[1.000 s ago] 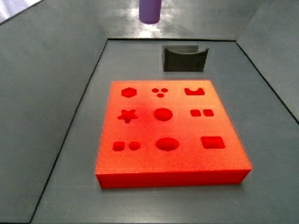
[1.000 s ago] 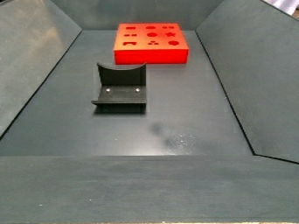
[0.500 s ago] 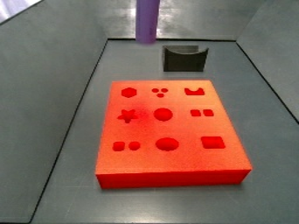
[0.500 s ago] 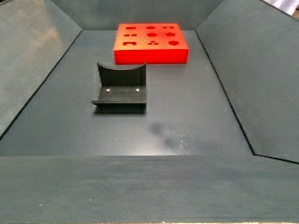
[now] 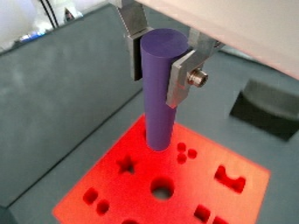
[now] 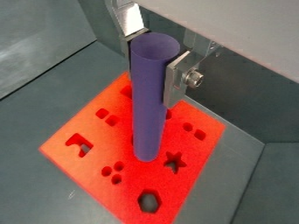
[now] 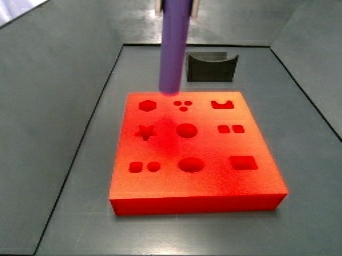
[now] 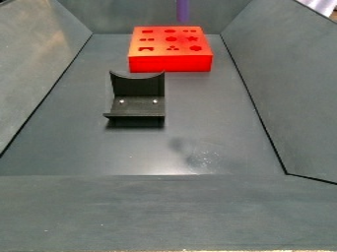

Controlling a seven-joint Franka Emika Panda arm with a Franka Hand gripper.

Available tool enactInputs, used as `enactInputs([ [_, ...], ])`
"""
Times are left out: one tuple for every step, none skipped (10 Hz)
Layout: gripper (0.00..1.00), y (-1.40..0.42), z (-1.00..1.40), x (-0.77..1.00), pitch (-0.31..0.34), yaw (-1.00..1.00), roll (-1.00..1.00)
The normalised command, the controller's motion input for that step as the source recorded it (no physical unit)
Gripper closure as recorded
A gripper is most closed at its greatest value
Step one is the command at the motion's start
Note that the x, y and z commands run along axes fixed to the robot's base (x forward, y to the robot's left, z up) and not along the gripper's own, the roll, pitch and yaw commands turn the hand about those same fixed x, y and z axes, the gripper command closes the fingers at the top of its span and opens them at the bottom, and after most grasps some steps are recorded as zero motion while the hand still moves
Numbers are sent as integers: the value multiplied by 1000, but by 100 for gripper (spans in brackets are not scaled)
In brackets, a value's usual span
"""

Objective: Pick up the round object. Move up. Place the round object on the fixture. Regrasp the round object. Move to above the board. Insert the round object.
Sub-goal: Insert the round object.

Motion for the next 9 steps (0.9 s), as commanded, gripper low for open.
enactInputs([
  [100, -246, -451, 169, -79, -163, -301],
  [100, -226, -446, 160, -86, -154, -304],
  [100, -169, -429, 120, -94, -169, -317],
  [100, -86, -406, 114, -77, -151, -331],
  [100, 0, -360, 109, -80, -109, -356],
  [100, 0, -146, 9, -4, -9, -174],
  [100, 26, 0, 0, 0, 0, 0],
  [100, 0, -186, 0, -74, 0, 0],
  [100, 0, -166, 57, -103, 0, -63],
])
